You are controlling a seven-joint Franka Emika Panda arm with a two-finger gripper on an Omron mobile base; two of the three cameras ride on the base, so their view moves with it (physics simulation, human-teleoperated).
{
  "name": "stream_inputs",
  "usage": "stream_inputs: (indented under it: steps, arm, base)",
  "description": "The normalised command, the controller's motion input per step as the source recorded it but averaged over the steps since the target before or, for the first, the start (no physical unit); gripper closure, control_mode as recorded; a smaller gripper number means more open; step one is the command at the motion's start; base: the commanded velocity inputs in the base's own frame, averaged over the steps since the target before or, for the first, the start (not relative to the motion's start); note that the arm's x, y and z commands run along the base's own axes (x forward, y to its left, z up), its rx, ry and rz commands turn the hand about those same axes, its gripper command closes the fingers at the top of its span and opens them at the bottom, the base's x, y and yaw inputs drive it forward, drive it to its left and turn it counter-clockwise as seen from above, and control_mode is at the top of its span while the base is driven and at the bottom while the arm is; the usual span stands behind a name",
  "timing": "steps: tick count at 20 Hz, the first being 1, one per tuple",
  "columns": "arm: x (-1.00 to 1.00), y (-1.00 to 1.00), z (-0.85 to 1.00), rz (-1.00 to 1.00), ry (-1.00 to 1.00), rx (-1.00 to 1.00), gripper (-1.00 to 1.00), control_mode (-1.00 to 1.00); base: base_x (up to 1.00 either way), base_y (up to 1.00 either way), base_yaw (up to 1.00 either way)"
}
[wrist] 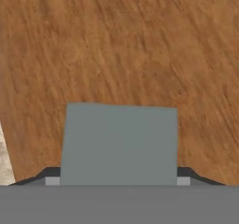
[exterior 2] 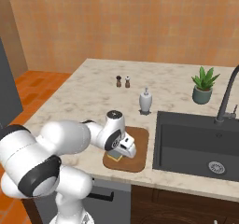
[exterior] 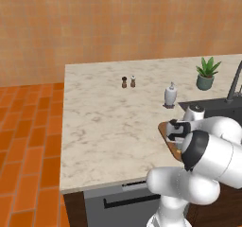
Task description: Pick up the sponge from the counter and clean the cutting board by briefly scrubbing or pressing down on the cutting board. Once finished, release the sponge.
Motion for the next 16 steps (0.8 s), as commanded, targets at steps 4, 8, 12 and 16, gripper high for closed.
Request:
stream_inputs:
  steps: [4, 8, 12, 16]
  arm:
    - [0.18, 0.0, -0.32, -0.11, 0.0, 0.0, 1.0, -1.0]
    - [0.18, 0.03, -0.46, -0.1, 0.0, 0.0, 1.0, -1.0]
    - [0.25, 0.0, -0.01, -0.04, 0.0, 0.0, 1.0, -1.0]
    - [0.39, 0.0, -0.04, -0.01, -0.01, 0.0, 1.0, -1.0]
  base:
    - [0.0, 0.0, 0.0]
    - [0.0, 0.0, 0.0]
    - [0.0, 0.0, 0.0]
    - [0.0, 0.0, 0.0]
